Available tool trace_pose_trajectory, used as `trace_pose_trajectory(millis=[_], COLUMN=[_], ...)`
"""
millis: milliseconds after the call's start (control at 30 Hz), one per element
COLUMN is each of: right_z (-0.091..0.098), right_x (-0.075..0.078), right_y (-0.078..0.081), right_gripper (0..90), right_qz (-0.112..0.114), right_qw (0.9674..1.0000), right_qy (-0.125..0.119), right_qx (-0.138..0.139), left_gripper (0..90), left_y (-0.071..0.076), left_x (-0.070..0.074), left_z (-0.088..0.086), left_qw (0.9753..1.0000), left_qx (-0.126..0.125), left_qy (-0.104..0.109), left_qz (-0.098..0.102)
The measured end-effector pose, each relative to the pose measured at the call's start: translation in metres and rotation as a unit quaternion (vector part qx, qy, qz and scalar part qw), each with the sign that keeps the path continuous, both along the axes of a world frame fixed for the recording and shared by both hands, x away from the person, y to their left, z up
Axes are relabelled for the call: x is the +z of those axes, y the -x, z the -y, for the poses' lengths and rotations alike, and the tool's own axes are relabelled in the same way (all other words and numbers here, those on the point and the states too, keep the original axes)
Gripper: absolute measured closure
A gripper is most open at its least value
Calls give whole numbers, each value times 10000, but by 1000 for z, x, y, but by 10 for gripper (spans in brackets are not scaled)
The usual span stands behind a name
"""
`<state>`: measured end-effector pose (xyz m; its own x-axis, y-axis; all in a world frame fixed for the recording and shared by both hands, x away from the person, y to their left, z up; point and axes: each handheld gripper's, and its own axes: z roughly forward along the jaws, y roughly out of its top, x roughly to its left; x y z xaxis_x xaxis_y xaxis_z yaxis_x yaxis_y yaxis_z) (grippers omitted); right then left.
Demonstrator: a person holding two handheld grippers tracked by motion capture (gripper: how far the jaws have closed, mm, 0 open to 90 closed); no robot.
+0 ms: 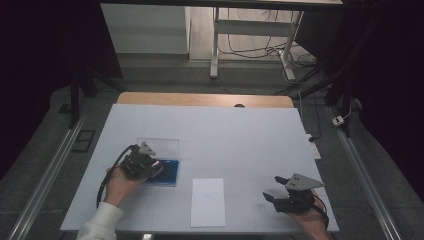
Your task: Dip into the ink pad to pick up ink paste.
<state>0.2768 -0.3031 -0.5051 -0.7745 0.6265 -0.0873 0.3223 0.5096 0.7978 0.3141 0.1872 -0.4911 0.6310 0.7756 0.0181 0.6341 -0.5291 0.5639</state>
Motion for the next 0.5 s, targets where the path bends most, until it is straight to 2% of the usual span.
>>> trace_pose_trajectory(millis=[267, 500], right_z=[0, -3], right_x=[0, 2], right_y=[0, 2], right_gripper=[264, 263], right_qz=[18, 63], right_qw=[10000, 9999], right_qy=[-34, 40], right_qx=[4, 67], left_gripper=[711, 711], left_y=[4, 1], left_x=[-2, -1], left_z=[2, 2], left_qw=[9999, 9999], left_qx=[-26, -55], left_qy=[-47, -79], left_qz=[140, 62])
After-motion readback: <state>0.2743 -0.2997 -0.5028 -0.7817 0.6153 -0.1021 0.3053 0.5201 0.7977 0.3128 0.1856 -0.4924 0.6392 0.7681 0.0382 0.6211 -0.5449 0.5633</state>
